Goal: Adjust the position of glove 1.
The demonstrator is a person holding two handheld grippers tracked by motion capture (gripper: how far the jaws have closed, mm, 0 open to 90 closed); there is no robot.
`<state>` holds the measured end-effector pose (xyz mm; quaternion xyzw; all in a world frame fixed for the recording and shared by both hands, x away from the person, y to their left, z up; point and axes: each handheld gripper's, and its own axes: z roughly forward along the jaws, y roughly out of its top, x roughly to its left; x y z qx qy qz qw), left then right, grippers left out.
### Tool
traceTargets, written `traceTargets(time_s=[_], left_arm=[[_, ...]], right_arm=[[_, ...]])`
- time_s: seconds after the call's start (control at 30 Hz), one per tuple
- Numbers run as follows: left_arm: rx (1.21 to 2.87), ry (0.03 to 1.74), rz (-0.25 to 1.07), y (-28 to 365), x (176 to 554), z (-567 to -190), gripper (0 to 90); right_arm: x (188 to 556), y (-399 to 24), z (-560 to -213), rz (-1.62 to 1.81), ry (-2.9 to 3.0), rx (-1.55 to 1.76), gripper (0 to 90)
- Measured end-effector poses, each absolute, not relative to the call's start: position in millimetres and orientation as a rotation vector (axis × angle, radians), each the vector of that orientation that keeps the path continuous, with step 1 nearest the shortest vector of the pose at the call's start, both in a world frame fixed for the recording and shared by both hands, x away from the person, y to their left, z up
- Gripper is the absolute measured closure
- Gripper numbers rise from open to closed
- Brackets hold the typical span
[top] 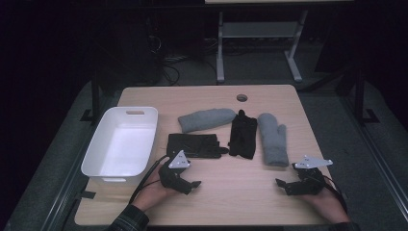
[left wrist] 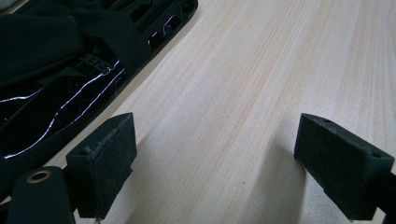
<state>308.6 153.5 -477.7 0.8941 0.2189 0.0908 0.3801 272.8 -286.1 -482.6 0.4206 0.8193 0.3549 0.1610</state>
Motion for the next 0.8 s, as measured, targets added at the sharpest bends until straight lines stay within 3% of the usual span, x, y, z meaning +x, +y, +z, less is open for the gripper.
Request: traceTargets(time_s=[0.07,0.23,0.63,0.7,0.8], left_arm=[[2.283,0.558,0.232,153,309,-478,12.1],[2.29,0.553,0.233,153,309,-477,12.1],[2.285,0.548,0.236,152,310,-478,12.1],[2.285,0.547,0.235,152,310,-478,12.1],[2.284,0.547,0.235,152,310,-478,12.1]], right_arm=[[273,-286,-481,1.0,2.357,1.2,9.9],[273,-291,-471,0.989,2.38,1.207,24.4],[298,-301,-441,1.06,2.322,1.179,85.2],[304,-301,-438,1.066,2.314,1.178,90.0],[313,-301,-437,1.072,2.318,1.184,90.0]])
